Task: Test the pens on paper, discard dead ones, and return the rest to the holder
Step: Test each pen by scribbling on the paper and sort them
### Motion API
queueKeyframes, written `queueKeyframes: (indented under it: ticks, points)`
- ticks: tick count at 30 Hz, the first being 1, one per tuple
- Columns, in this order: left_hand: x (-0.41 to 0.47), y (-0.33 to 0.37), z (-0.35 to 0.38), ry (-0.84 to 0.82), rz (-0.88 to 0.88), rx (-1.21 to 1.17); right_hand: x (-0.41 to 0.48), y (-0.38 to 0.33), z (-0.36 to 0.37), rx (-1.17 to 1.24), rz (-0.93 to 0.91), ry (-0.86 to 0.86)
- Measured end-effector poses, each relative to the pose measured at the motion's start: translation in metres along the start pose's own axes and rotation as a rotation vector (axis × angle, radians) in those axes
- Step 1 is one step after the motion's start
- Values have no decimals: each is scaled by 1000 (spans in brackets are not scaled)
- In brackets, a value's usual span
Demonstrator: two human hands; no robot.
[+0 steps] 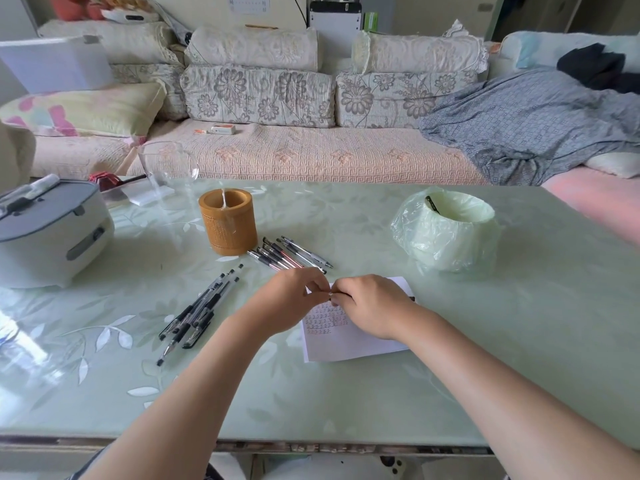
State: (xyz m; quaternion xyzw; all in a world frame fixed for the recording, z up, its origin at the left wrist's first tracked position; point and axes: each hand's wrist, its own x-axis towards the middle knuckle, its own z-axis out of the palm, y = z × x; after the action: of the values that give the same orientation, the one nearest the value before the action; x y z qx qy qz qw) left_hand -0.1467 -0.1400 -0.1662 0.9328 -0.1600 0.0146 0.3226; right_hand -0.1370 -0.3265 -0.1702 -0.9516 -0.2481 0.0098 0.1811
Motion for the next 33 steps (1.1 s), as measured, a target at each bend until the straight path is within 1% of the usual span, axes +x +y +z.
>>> queueKeyframes:
  ticks: [5,9,12,14,15,17,19,21,23,26,28,31,33]
  points:
    - [0,-2,-3,12,-8,-8,-1,-1,1,-54,-2,46]
    - [1,-5,-5,-9,-15,28,0,-1,3,40,62,-20]
    - [2,-11,-7,-22,-52,112,-1,2,8,134,136,-75]
    - [3,-16,-8,-35,-93,172,-3,5,8,253,161,-69]
    - [3,-18,-9,-46,-115,198,-3,7,8,334,164,-40]
    - [3,-21,-10,-67,-145,245,-2,8,7,539,196,33]
    - [3,-23,-9,-77,-137,283,-1,9,9,749,232,74]
    - [4,-24,-8,-79,-116,302,-3,7,10,919,259,60]
    - [5,-24,-9,-73,-96,308,-6,6,10,1020,282,14]
    - [7,-23,-6,-68,-45,295,-9,9,11,1082,257,-54]
    - [7,-20,-4,-73,-3,278,-11,9,13,1115,220,-51]
    - [8,-16,1,-112,26,253,-14,7,15,1062,209,-12]
    - [10,-16,3,-124,24,240,-14,6,17,1049,214,-32]
